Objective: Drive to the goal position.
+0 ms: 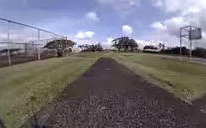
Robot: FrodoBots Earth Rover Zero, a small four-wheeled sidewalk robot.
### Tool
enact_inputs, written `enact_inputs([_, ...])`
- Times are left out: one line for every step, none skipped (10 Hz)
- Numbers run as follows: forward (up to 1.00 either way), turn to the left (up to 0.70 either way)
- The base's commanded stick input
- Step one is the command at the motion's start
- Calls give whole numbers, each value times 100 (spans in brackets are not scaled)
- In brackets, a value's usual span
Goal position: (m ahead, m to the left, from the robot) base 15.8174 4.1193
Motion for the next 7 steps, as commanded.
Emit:
enact_inputs([85, 0])
enact_inputs([85, 0])
enact_inputs([85, 0])
enact_inputs([85, 0])
enact_inputs([85, 0])
enact_inputs([85, 0])
enact_inputs([85, 0])
